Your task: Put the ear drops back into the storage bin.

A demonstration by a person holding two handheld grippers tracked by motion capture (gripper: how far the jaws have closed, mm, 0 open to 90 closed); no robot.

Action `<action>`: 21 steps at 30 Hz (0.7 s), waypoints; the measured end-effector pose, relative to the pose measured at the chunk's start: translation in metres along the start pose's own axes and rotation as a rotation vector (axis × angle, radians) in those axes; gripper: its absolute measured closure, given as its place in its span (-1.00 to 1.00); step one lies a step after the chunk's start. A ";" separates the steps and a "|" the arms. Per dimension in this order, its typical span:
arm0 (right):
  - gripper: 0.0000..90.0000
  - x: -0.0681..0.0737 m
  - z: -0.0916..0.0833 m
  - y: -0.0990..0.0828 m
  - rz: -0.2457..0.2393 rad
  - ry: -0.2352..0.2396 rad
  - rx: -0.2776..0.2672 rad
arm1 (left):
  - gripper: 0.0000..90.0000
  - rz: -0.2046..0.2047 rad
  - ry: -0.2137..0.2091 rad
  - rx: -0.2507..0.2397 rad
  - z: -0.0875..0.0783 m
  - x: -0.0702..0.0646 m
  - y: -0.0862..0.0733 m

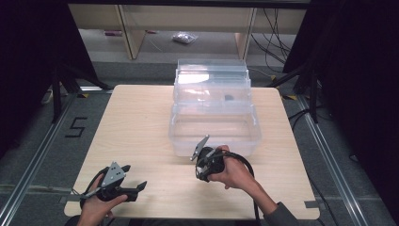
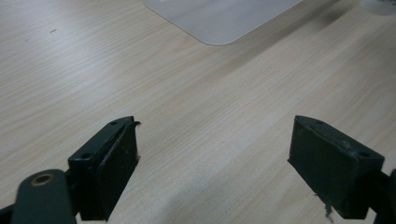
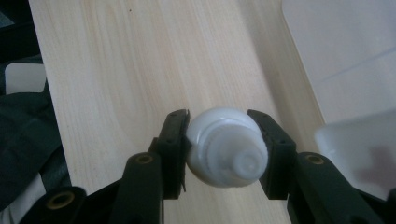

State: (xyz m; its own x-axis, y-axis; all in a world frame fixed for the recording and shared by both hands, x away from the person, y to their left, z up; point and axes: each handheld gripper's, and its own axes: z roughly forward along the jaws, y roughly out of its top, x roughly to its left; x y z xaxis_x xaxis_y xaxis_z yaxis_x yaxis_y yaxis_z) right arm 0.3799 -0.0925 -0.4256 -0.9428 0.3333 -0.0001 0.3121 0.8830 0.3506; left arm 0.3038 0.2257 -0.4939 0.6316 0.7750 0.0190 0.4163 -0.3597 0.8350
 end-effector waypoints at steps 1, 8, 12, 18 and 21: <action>0.33 -0.002 -0.002 -0.001 -0.002 0.003 -0.005 | -0.66 -0.001 0.000 0.000 0.000 0.000 0.000; 0.34 -0.010 -0.021 -0.006 0.020 -0.001 0.009 | -0.66 0.004 0.004 0.006 0.000 0.001 0.000; 0.34 -0.016 -0.032 -0.009 0.026 0.004 -0.009 | -0.66 0.004 0.002 0.004 0.000 0.001 0.000; 0.34 -0.027 -0.055 -0.012 0.022 -0.030 -0.020 | -0.66 0.010 0.006 0.013 0.000 0.001 0.000; 0.34 -0.035 -0.071 -0.013 0.029 -0.047 -0.020 | -0.66 -0.002 -0.005 -0.002 0.001 0.000 0.000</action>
State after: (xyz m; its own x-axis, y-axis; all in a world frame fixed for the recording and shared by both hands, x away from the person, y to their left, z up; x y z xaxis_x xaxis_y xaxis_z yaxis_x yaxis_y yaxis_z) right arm 0.4006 -0.1390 -0.3636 -0.9268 0.3741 -0.0341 0.3361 0.8664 0.3694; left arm 0.3048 0.2256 -0.4946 0.6337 0.7734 0.0147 0.4166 -0.3572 0.8360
